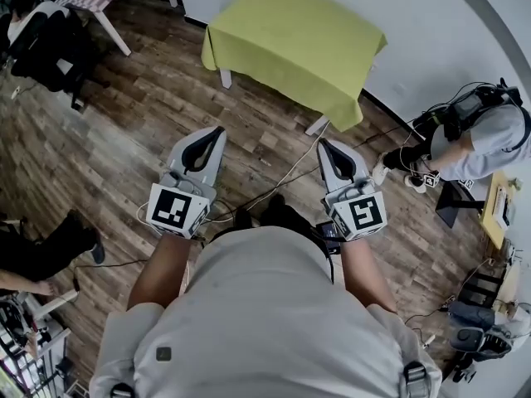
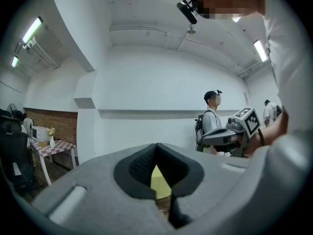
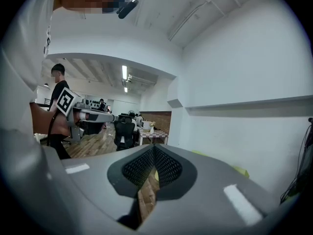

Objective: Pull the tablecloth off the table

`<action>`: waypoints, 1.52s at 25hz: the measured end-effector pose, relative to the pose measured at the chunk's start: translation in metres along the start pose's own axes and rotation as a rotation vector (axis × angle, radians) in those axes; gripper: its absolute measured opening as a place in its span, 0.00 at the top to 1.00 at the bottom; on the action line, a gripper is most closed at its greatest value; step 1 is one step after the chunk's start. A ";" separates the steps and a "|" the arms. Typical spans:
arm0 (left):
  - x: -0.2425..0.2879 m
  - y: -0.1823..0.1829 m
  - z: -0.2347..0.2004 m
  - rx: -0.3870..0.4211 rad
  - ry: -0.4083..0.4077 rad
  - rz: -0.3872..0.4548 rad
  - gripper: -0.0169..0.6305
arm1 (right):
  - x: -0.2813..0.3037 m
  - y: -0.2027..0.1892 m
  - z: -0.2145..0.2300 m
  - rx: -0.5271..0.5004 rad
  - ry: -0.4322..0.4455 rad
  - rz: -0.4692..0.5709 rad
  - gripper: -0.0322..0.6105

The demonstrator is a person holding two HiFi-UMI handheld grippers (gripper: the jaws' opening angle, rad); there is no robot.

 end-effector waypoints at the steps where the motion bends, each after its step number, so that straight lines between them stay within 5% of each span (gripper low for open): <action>1: 0.000 -0.001 -0.004 0.001 0.003 -0.001 0.97 | 0.006 0.000 -0.001 0.000 0.008 -0.002 0.93; 12: 0.018 -0.016 -0.068 0.008 0.087 -0.038 0.97 | 0.104 -0.013 -0.001 0.043 0.110 0.013 0.93; 18: 0.073 -0.023 -0.127 -0.009 0.111 -0.068 0.97 | 0.181 -0.024 0.036 0.067 0.145 -0.001 0.93; 23: 0.143 -0.036 -0.174 -0.079 0.089 -0.088 0.97 | 0.241 -0.044 0.088 0.099 0.154 -0.042 0.93; 29: 0.204 -0.033 -0.217 -0.060 0.096 -0.132 0.97 | 0.295 -0.034 0.140 0.102 0.182 -0.032 0.93; 38: 0.278 -0.029 -0.261 -0.036 -0.038 -0.153 0.97 | 0.329 -0.029 0.188 0.135 0.065 -0.017 0.93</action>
Point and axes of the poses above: the fingertips, and each gripper's own axes: x forward along the fingers, z to its right, y out of its top, the point moved 7 cm from there along -x, backward along the fingers, and after that the axes turned 13 degrees about -y, right-handed, at the moved point
